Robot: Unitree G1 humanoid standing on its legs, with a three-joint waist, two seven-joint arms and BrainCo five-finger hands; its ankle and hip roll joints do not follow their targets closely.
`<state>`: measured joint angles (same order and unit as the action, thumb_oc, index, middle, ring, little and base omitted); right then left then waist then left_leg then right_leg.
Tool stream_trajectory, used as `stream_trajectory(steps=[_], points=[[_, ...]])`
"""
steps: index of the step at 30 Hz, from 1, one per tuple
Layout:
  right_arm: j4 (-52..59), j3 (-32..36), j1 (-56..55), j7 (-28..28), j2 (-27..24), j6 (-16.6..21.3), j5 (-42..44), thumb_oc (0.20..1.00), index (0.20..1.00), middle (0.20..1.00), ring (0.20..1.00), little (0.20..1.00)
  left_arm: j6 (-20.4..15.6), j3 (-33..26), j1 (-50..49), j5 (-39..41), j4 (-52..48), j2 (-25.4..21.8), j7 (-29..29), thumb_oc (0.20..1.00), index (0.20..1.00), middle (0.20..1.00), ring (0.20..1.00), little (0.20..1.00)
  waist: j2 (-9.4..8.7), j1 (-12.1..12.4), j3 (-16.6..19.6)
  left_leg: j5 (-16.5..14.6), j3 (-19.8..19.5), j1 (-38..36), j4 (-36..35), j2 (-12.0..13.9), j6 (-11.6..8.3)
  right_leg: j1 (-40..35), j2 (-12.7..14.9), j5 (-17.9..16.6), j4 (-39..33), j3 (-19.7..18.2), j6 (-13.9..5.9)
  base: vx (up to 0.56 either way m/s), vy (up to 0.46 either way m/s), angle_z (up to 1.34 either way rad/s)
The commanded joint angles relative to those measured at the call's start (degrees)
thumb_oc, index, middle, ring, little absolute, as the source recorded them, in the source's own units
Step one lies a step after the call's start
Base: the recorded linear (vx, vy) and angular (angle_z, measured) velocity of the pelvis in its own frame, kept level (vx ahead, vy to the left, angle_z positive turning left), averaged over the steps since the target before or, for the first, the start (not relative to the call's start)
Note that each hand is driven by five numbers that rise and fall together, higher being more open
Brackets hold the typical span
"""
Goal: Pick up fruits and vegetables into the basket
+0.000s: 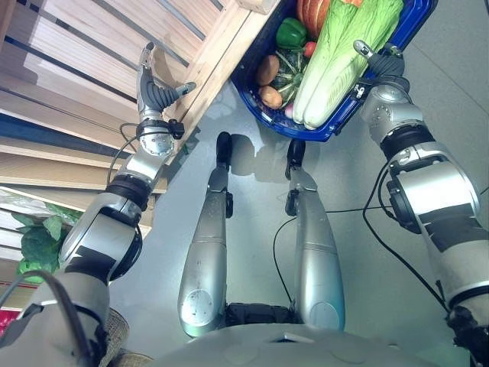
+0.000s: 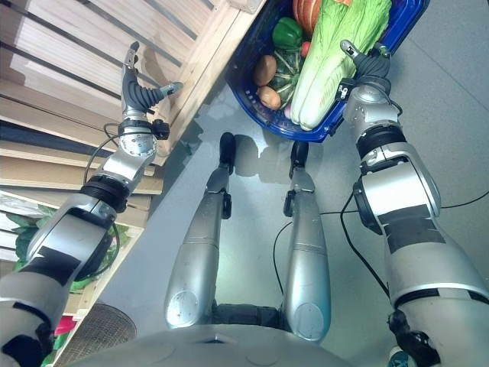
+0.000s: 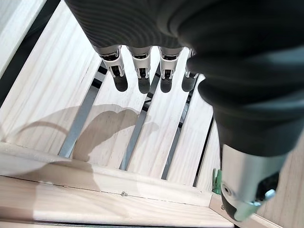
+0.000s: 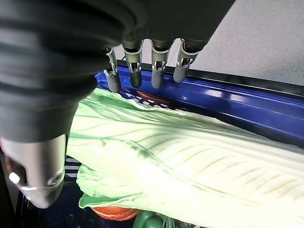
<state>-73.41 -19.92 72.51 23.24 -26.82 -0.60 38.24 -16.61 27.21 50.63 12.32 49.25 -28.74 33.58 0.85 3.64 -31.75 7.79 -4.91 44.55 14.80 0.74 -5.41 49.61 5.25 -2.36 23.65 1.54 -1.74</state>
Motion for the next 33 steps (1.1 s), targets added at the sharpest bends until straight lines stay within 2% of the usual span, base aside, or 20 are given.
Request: stream_trajectory(steps=[1,6,16,24,32,33], points=[[-0.1,0.2,-2.4,0.8,-3.2,3.2,0.4,1.0,1.0,1.0,1.0,1.0,-2.6,-2.7,-0.8,0.3,0.6,1.7,1.3,1.0,1.0,1.0,1.0,1.0,4.32,-0.4,2.0,-5.4,1.0,-2.4,2.5,-4.4,2.89,-5.4,-2.9,3.2,-1.2,3.8,-1.44,-0.03,0.022,0.0],[0.0,0.8,-3.5,0.3,-3.7,4.1,0.0,1.0,1.0,1.0,1.0,1.0,-2.2,-3.5,-2.8,0.2,0.4,0.6,-0.2,1.0,1.0,1.0,1.0,1.0,3.97,-0.4,2.0,-4.9,1.3,-6.3,0.0,-4.3,2.86,-9.3,-2.4,2.1,-4.1,4.1,-1.92,-0.04,0.03,-0.01],[3.0,2.5,-10.7,-2.3,-5.9,10.1,-5.9,1.0,1.0,1.0,1.0,1.0,-2.9,-5.0,-10.6,-1.0,1.1,-1.8,-4.6,1.0,1.0,1.0,1.0,1.0,3.23,-0.6,2.1,-3.5,1.9,-20.3,-7.8,-3.3,2.4,-22.8,-0.5,-0.1,-11.6,4.5,-3.53,-0.02,0.037,-0.03],[7.4,5.2,-23.4,-4.2,-5.1,13.1,-7.5,1.0,1.0,1.0,1.0,1.0,-2.0,-3.6,-19.4,-3.4,2.4,-1.6,-10.4,1.0,1.0,1.0,1.0,1.0,1.61,-0.9,9.0,-4.3,3.0,-28.4,-13.1,-2.1,2.28,-32.0,0.9,-0.5,-17.4,4.6,-4.35,0.04,0.007,-0.01],[8.9,10.9,-44.9,-9.1,-1.6,14.8,-8.2,1.0,1.0,1.0,1.0,1.0,-1.8,-5.1,-33.6,-3.6,7.6,2.5,-19.5,1.0,1.0,1.0,1.0,1.0,0.14,-2.0,16.7,-5.2,3.6,-36.5,-15.8,-1.3,2.61,-41.6,0.9,-0.5,-21.9,4.7,-4.58,0.15,0.002,0.02],[7.6,12.6,-50.1,-10.7,-0.7,15.1,-8.8,1.0,1.0,1.0,1.0,1.0,-2.2,-6.0,-36.9,-5.3,9.5,3.7,-21.7,1.0,1.0,1.0,1.0,1.0,-0.01,-2.0,18.8,-5.6,3.8,-38.3,-16.1,-1.1,2.75,-43.6,0.8,-0.5,-22.6,4.7,-4.66,0.2,0.017,-0.02]])
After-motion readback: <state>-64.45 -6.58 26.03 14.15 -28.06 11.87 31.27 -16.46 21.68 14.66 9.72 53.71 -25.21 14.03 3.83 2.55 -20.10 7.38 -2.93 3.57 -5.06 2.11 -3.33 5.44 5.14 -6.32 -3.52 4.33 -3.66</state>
